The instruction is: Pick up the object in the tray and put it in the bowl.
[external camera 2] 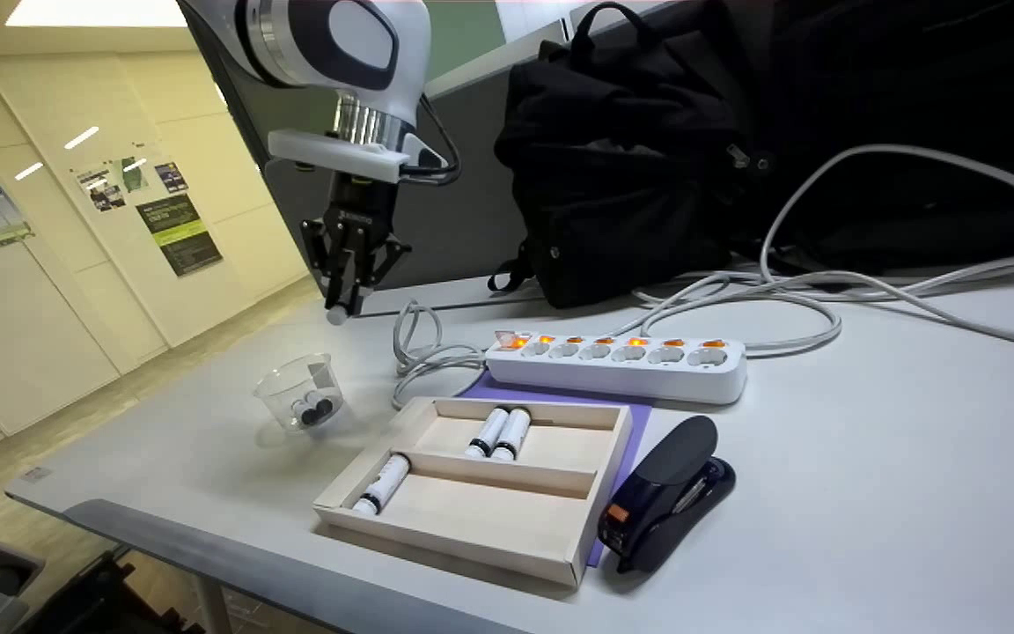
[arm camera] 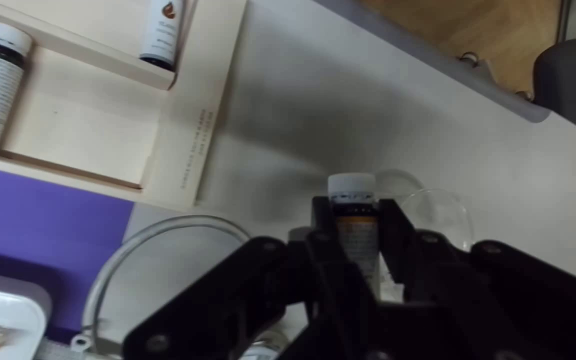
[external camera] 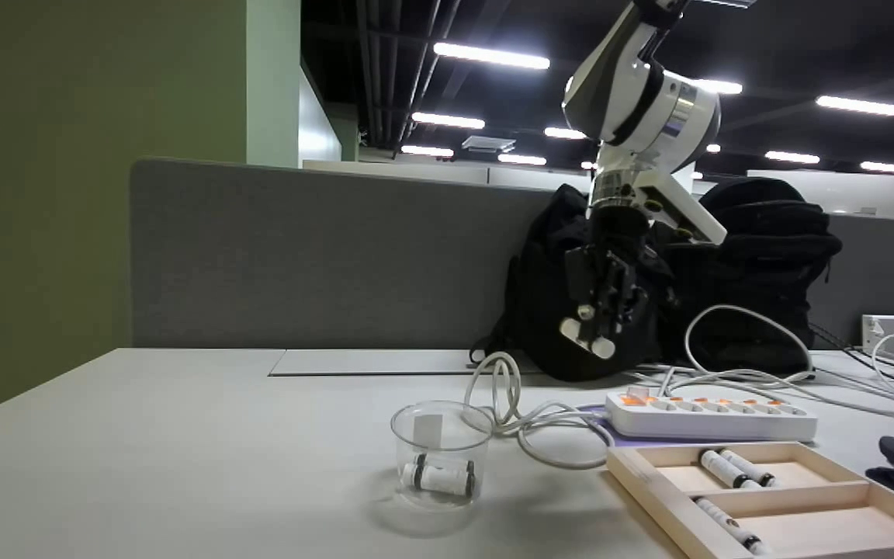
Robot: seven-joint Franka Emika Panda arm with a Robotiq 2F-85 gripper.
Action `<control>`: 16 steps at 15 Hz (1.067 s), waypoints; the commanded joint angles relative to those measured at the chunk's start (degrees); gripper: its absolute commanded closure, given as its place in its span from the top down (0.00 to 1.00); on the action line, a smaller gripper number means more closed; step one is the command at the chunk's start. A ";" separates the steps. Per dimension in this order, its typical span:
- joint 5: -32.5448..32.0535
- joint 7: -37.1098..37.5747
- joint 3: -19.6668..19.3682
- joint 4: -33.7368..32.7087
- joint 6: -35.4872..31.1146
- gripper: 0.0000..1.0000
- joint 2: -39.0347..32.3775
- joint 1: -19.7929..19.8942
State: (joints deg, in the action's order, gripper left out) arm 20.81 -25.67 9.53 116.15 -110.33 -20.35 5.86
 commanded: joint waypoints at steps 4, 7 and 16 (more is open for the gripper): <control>4.92 -3.14 1.65 -11.48 14.16 0.07 -8.25 -3.32; 6.25 -2.65 2.27 -16.33 19.88 0.07 -13.44 -4.41; 11.40 -1.04 3.15 -27.35 31.04 0.07 -27.69 -4.44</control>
State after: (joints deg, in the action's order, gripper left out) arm 30.79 -28.43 12.15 94.18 -83.20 -43.86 1.00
